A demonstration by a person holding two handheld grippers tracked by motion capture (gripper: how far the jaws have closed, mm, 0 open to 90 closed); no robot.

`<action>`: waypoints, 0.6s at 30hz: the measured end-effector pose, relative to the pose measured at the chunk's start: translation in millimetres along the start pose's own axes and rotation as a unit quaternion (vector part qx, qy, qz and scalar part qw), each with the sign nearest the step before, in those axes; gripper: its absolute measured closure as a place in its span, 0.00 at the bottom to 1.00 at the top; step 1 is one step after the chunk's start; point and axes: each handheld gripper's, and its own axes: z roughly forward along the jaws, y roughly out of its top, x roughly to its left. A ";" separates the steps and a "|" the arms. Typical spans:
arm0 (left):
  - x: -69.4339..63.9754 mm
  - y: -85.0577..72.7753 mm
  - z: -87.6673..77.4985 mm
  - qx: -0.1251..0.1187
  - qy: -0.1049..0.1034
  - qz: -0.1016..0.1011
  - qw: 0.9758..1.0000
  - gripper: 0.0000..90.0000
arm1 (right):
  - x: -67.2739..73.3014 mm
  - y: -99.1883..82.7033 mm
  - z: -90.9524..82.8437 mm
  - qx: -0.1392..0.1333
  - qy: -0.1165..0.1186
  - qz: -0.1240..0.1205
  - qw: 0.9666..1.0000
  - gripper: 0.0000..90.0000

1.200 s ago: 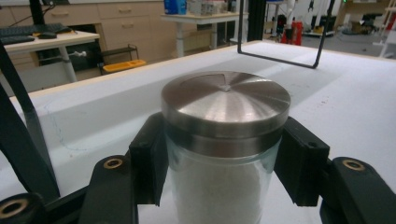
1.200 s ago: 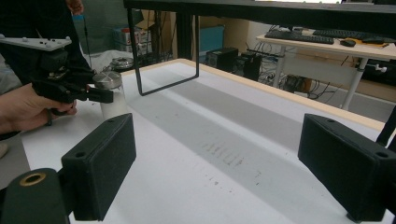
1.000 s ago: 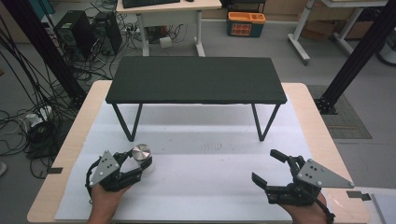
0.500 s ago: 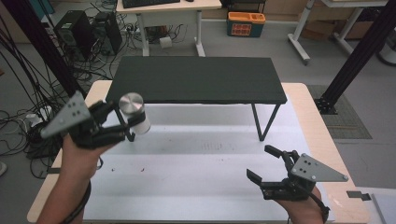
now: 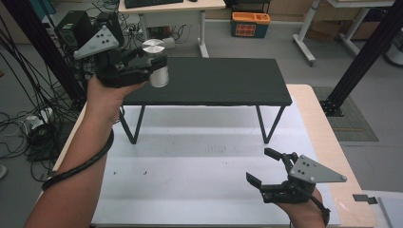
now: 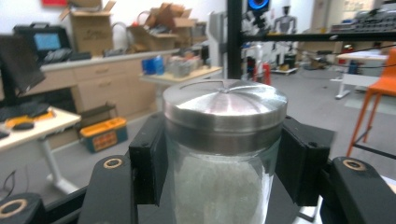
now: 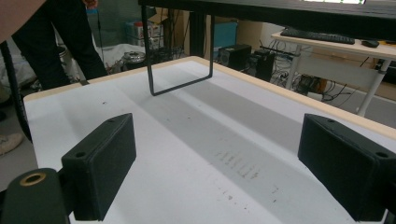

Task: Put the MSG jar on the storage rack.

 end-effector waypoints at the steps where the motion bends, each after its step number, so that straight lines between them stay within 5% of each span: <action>1: 0.5 -2.2 4.3 0.002 0.006 -0.004 1.000 0.47 | 0.2 0.4 0.5 0.000 0.001 -0.001 1.000 0.12; 9: 1.1 -27.4 19.2 0.008 0.037 -0.048 0.998 0.47 | 1.9 3.4 2.5 0.002 0.003 -0.004 1.000 0.12; 18: -8.4 -49.5 23.0 0.002 0.063 -0.042 0.997 0.47 | 2.5 1.4 2.9 0.006 0.004 -0.001 1.000 0.12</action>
